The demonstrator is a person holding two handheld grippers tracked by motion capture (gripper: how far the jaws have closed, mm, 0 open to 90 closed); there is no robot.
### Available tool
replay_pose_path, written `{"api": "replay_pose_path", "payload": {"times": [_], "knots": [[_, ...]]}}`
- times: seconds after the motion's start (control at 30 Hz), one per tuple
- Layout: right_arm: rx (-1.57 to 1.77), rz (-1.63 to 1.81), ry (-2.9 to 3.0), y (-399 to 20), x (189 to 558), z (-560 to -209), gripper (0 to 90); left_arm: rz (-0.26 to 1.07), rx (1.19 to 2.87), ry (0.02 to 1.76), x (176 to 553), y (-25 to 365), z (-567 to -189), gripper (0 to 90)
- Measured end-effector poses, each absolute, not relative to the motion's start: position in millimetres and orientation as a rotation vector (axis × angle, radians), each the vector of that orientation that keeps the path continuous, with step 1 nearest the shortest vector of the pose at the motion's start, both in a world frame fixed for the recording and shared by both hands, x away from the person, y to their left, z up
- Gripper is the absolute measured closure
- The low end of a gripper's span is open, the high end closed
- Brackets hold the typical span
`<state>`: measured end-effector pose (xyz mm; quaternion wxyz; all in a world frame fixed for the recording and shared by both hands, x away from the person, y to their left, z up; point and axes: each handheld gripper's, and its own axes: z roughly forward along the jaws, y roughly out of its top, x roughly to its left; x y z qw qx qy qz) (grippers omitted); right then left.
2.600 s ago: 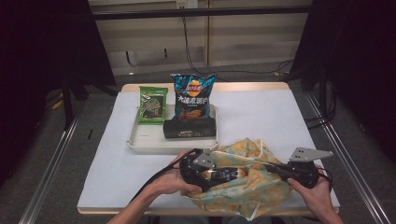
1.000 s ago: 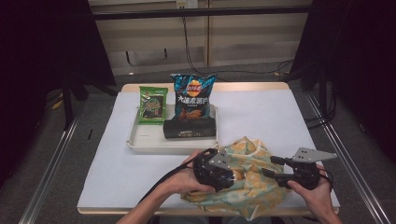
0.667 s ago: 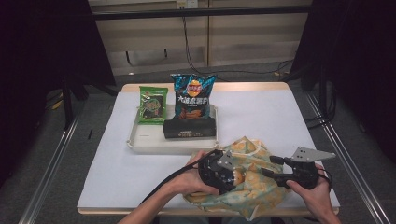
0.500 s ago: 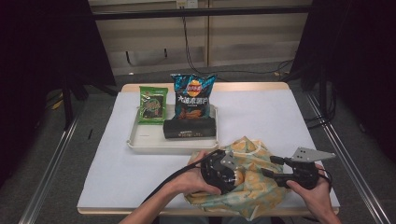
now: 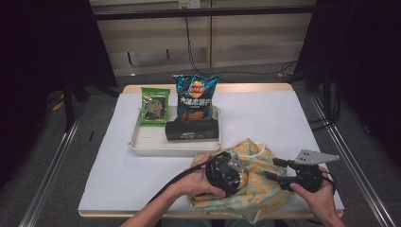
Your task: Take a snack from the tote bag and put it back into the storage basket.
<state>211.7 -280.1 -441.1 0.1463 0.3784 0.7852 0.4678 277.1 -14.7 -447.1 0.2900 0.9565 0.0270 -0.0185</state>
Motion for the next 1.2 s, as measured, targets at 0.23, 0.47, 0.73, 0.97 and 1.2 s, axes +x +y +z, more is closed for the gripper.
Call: {"api": "replay_pose_path", "payload": {"times": [0.23, 0.47, 0.73, 0.97, 1.2], "knots": [[1.085, 1.366, 2.274, -277.7, 211.8, -440.7, 36.1, -0.08, 2.47, 0.096, 279.4, -1.4, -438.0, 33.2], [1.058, 1.416, 2.299, -272.1, 211.3, -438.6, 41.4, -0.08, 2.391, 0.123, 279.4, 11.4, -428.5, 33.3], [1.023, 1.454, 2.295, -273.6, 209.8, -433.5, 90.0, -0.071, 2.33, 0.128, 277.4, 25.8, -420.8, 33.4], [1.036, 1.444, 2.264, -277.5, 209.7, -430.5, 90.0, -0.058, 2.227, 0.165, 282.2, 38.8, -411.1, 33.6], [1.053, 1.438, 2.24, -279.4, 210.3, -430.5, 90.0, -0.003, 2.16, 0.21, 283.8, 45.3, -416.4, 34.1]]}}
